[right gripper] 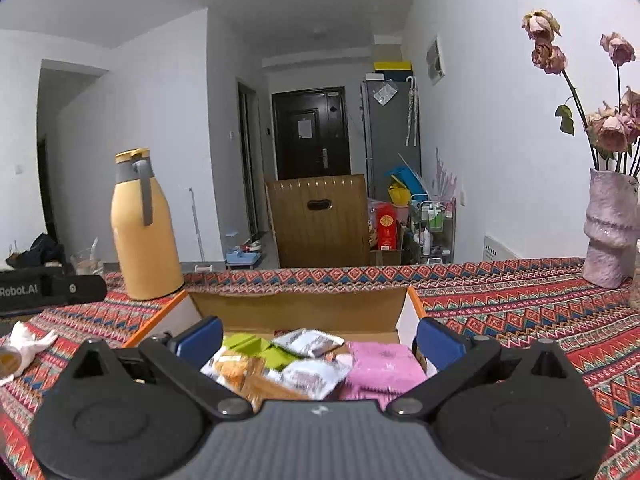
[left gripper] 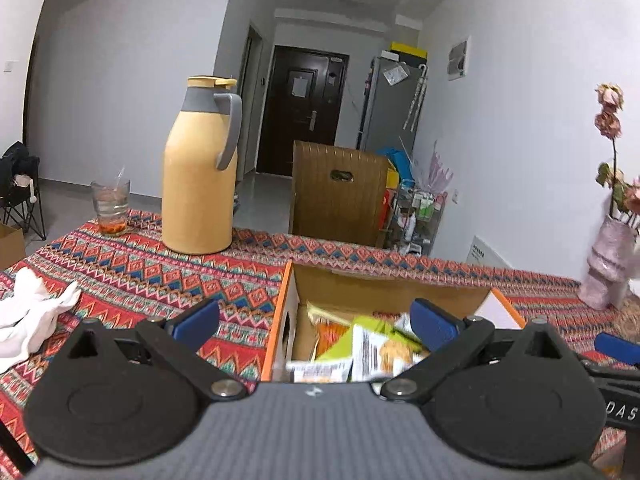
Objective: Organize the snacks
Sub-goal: 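Withdraw both grippers from the box back toward the remaining packets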
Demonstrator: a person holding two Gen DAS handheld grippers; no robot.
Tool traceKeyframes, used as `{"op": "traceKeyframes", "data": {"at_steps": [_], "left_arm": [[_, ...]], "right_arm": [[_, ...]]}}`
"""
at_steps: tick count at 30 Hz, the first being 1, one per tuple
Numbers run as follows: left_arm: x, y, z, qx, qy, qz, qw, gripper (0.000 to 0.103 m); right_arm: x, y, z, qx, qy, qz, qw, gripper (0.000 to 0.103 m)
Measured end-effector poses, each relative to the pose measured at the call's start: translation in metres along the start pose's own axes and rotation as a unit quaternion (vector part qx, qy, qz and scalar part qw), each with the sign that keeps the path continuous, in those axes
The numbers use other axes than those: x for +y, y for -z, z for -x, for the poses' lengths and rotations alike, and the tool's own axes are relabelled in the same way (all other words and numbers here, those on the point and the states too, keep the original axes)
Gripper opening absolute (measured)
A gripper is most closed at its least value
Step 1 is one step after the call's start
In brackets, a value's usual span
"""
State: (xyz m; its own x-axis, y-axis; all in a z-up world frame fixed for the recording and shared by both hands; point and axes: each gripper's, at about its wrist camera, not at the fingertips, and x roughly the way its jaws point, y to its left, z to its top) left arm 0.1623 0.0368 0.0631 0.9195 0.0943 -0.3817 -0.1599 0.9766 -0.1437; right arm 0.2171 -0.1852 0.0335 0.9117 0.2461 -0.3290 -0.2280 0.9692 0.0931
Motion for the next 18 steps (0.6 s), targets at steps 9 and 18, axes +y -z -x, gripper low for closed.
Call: {"op": "traceKeyframes", "data": {"at_steps": [9,18], "left_arm": [[0.010,0.041,0.029,0.052,0.014,-0.032,0.9980,0.103],[0.021,0.085,0.037,0.106,0.024,-0.043,0.9931,0.103]], "right_arm": [[0.007,0.029,0.041,0.044,-0.005,0.017,0.999,0.103],[0.012,0.077,0.048,0.134,-0.011,0.029,0.991,0.103]]}}
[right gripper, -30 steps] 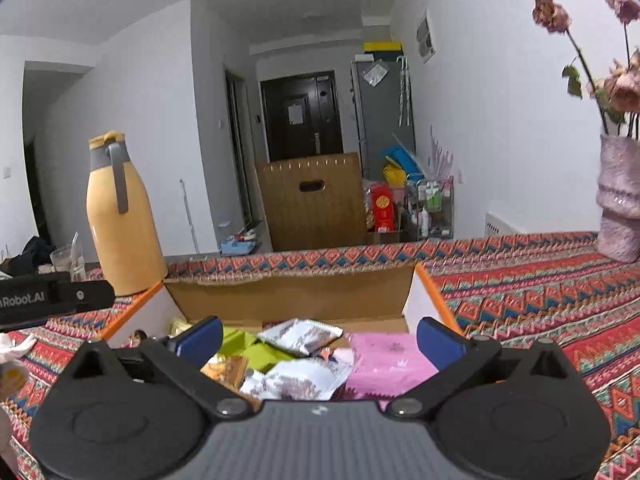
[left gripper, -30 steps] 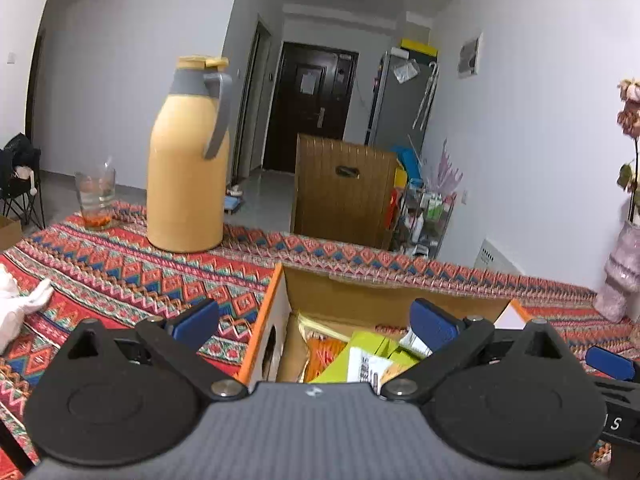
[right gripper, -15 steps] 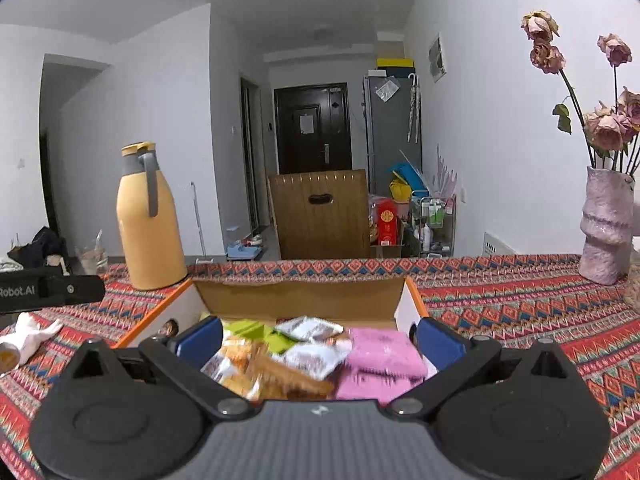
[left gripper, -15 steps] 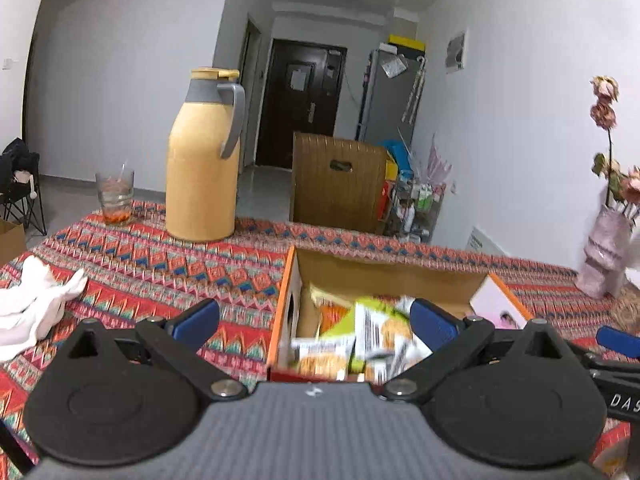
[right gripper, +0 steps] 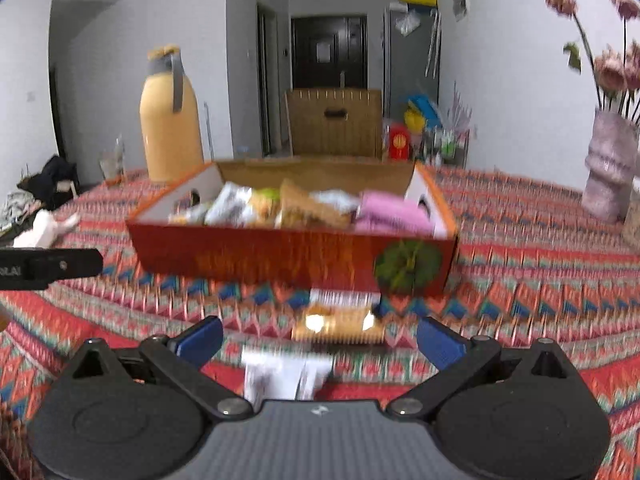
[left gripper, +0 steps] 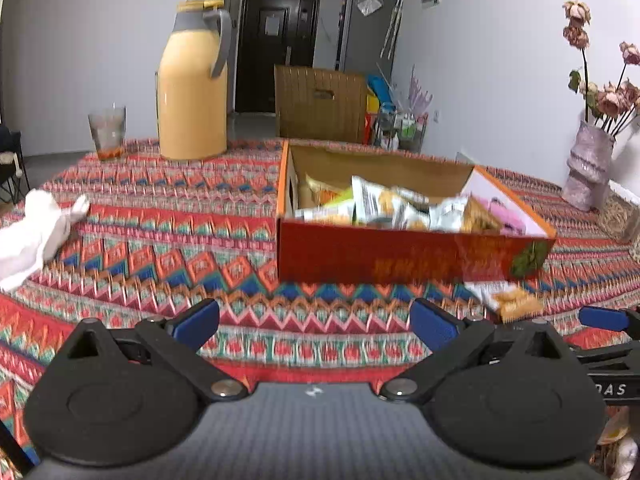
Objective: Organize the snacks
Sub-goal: 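Withdraw both grippers from the box back toward the remaining packets, then grasp a white packet with the right gripper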
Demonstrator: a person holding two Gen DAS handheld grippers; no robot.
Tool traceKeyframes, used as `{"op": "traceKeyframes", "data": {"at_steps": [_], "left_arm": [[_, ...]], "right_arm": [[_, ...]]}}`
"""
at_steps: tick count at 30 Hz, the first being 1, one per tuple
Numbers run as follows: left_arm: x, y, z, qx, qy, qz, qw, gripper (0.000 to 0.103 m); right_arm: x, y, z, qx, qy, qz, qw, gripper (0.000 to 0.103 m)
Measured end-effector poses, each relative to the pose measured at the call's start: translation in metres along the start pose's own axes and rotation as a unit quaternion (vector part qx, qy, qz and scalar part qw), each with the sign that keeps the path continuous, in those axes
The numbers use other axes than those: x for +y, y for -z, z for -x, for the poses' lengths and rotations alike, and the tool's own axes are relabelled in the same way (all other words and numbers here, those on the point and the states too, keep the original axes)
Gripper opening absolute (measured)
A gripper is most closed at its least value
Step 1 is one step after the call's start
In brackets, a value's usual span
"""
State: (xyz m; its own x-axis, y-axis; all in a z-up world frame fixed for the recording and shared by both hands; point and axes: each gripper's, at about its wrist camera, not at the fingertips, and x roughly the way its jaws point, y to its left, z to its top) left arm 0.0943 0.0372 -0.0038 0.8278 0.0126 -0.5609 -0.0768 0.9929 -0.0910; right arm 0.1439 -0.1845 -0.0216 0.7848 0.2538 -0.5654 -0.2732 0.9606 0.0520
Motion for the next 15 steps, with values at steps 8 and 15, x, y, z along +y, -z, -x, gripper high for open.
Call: {"op": "traceKeyframes", "data": {"at_steps": [8,15], "left_arm": [[0.002,0.024,-0.016,0.033,-0.005,-0.002,0.9994,0.103],[0.007,0.027,-0.019,0.037,-0.002,0.012,0.9993,0.103]], "right_arm": [[0.007,0.022,-0.023,0.067,-0.004,-0.012,0.998,0.103],[0.014,0.028,-0.034,0.078,0.026,-0.009,0.997,0.103]]}}
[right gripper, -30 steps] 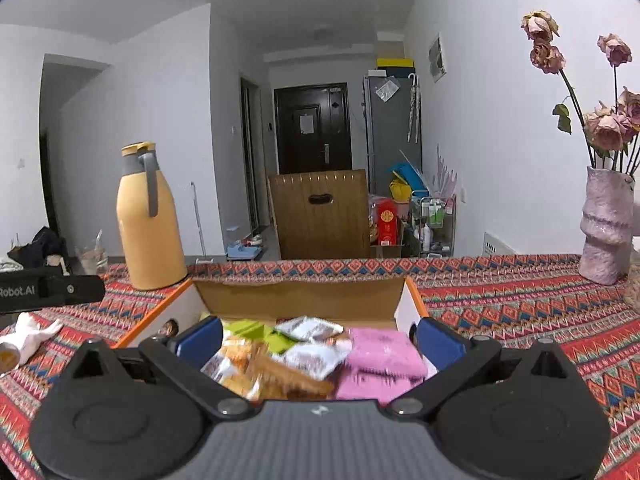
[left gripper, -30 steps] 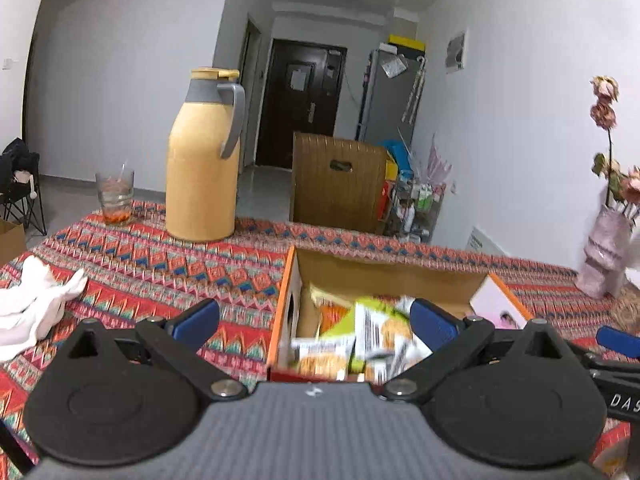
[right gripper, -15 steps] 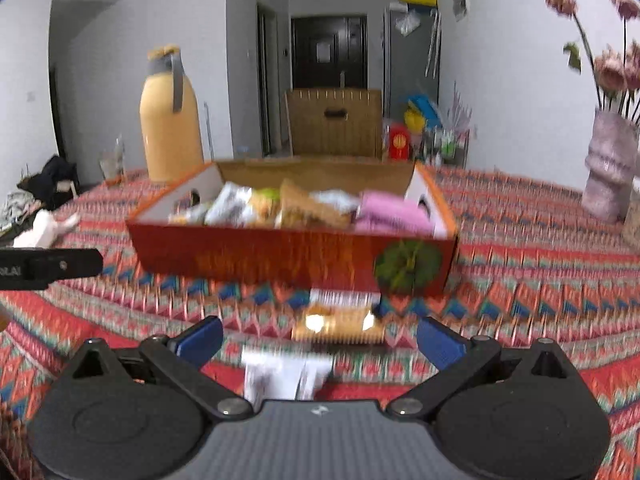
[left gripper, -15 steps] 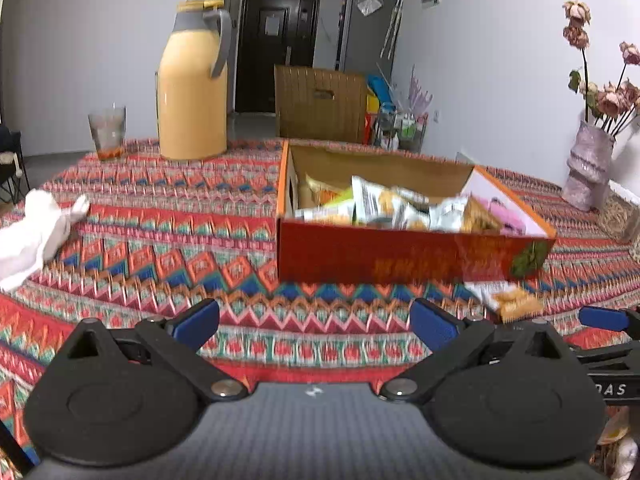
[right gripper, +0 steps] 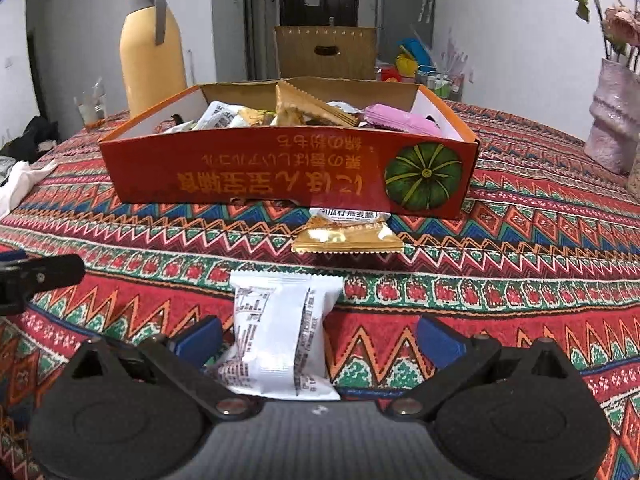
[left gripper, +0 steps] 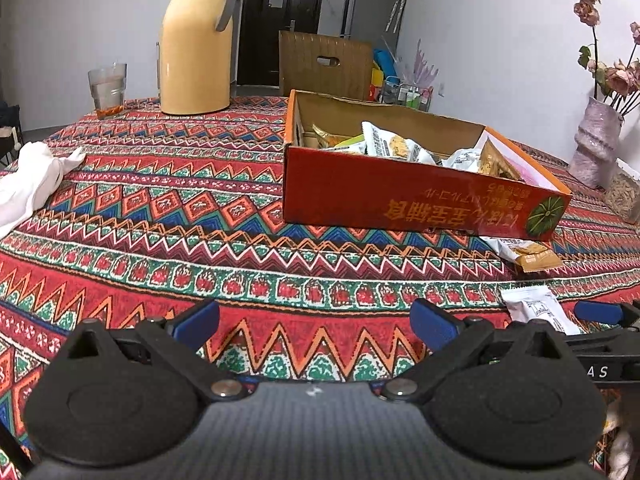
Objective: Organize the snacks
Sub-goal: 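Grasp a white packet with the right gripper, then grasp a pumpkin-seed oat crisp packet with the left gripper while the right holds the white packet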
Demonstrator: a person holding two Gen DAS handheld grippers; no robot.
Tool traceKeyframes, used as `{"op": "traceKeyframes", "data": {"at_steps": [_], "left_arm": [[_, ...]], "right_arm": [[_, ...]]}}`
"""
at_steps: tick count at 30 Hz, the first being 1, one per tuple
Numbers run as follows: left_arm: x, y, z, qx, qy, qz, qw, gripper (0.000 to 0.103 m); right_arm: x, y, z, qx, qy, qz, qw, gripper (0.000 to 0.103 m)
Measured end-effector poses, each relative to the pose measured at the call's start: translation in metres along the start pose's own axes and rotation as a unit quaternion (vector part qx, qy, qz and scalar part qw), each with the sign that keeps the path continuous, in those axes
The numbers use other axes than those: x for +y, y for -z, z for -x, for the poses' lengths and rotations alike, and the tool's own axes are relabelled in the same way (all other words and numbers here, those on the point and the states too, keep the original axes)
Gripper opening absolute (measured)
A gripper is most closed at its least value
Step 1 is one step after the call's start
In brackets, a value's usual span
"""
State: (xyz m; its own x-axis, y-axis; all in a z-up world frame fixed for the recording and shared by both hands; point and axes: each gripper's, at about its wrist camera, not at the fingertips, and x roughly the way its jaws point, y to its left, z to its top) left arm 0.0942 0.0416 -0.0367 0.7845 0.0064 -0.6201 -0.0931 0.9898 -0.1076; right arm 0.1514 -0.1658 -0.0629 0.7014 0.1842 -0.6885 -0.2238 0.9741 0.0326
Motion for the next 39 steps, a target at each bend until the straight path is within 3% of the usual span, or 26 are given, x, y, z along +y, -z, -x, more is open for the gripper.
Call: {"op": "traceKeyframes", "data": {"at_steps": [10,12,16,17,26,39], "left_arm": [[0.005,0.001,-0.002,0.007,0.000,0.014,0.9999,0.103],[0.005,0.001,-0.002,0.006,0.000,0.014,0.9999,0.103],[0.005,0.001,-0.003,0.007,-0.003,0.015,0.9999,0.103],[0.005,0.001,-0.003,0.007,-0.004,0.015,0.9999,0.103],[0.005,0.000,-0.002,0.006,-0.009,0.014,0.9998,0.103],[-0.011,-0.011,0.005,0.005,-0.025,-0.006,0.9997,0.103]], "right_arm": [[0.001,0.000,0.002,-0.004,-0.008,0.006,1.000,0.100],[0.003,0.001,0.005,-0.010,-0.014,0.010,1.000,0.088],[0.007,0.000,0.012,-0.019,-0.032,0.016,0.999,0.044],[0.007,0.000,0.013,-0.020,-0.035,0.016,0.999,0.041],[-0.002,-0.001,0.031,-0.050,-0.040,0.012,0.998,0.040],[-0.045,-0.010,0.050,-0.091,-0.019,0.003,0.996,0.040]]}}
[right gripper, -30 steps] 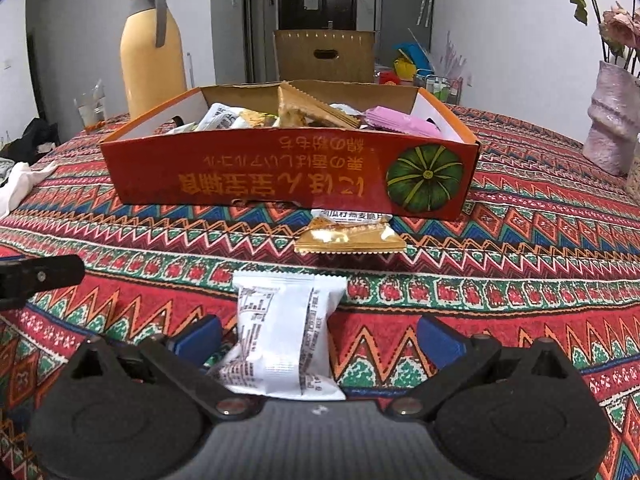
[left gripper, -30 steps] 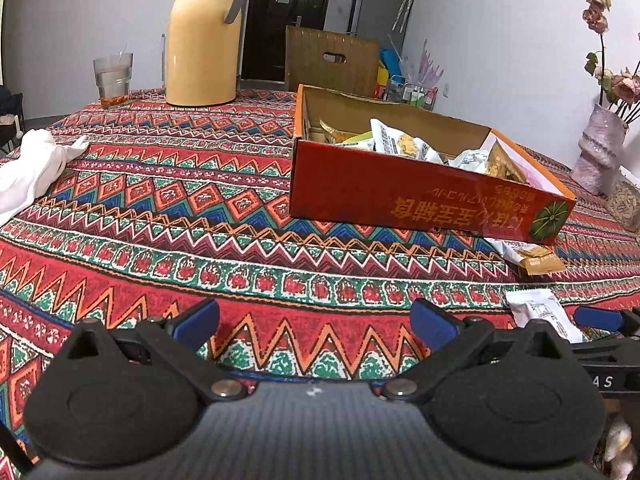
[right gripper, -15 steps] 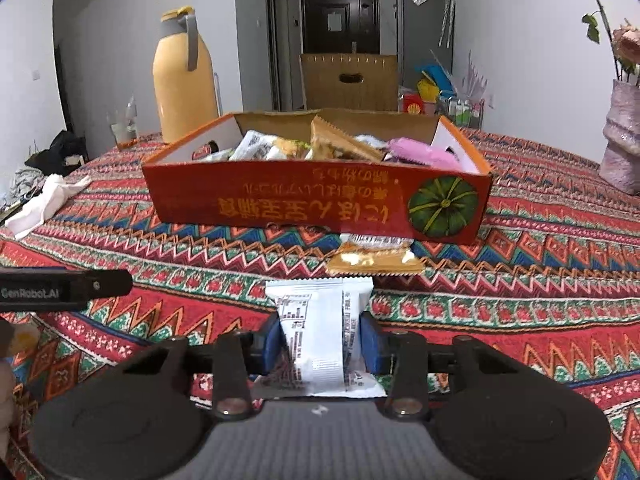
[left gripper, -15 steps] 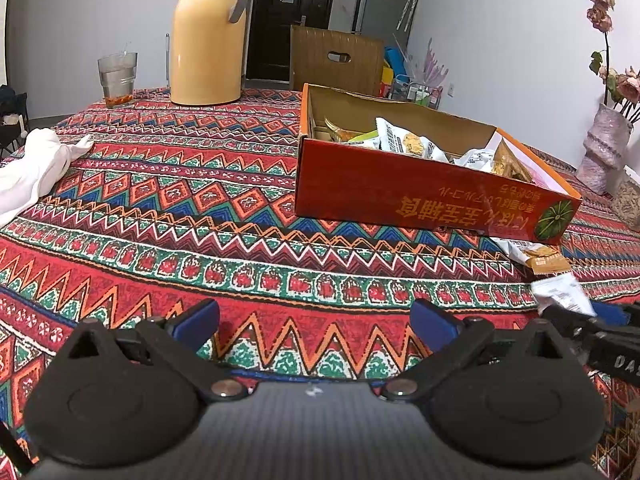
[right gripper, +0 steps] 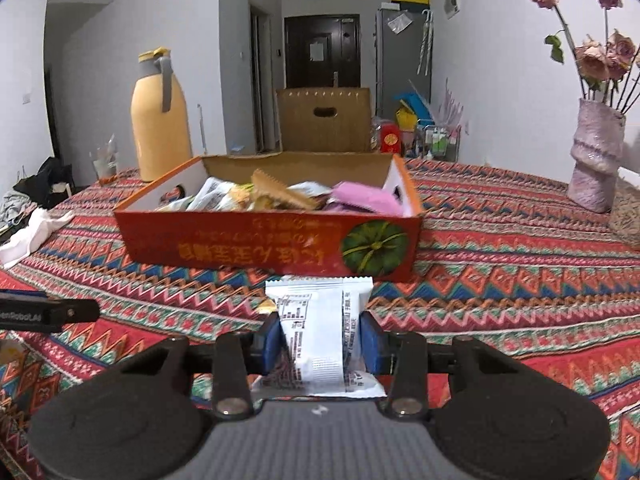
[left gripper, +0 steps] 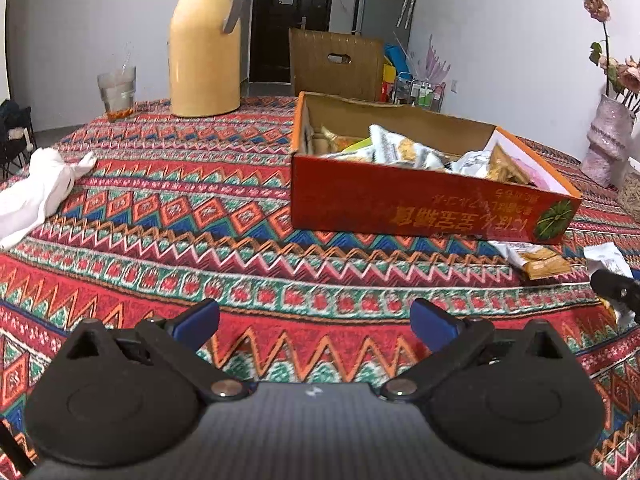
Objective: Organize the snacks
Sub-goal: 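Grasp a pumpkin-seed oat crisp packet with the left gripper while the right holds the white packet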
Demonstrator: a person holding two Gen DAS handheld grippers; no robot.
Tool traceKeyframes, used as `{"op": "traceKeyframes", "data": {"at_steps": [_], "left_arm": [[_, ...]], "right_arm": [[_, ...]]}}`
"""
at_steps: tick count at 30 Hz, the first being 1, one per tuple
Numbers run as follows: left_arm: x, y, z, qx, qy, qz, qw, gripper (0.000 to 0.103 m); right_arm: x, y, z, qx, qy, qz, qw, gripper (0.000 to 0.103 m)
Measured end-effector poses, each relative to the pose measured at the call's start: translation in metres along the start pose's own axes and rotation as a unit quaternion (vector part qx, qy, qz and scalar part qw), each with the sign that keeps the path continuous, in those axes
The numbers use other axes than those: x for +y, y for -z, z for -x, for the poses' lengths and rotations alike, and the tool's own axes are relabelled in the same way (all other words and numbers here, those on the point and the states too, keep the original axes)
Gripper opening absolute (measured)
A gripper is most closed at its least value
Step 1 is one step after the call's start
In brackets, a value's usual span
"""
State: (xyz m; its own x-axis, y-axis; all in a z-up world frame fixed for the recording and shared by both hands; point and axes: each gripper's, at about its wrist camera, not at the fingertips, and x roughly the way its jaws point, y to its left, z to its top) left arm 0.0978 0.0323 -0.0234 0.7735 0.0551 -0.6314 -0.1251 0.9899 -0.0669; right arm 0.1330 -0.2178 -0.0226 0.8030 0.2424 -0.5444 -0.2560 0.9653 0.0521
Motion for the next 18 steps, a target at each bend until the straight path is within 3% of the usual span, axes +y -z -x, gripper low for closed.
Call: {"op": "traceKeyframes", "data": {"at_steps": [18], "left_arm": [[-0.101,-0.034,-0.009,0.007,0.021,-0.040,0.9990,0.103]], "right_arm": [[-0.080,-0.019,-0.024,-0.031,0.032,-0.027,0.999,0.040]]}}
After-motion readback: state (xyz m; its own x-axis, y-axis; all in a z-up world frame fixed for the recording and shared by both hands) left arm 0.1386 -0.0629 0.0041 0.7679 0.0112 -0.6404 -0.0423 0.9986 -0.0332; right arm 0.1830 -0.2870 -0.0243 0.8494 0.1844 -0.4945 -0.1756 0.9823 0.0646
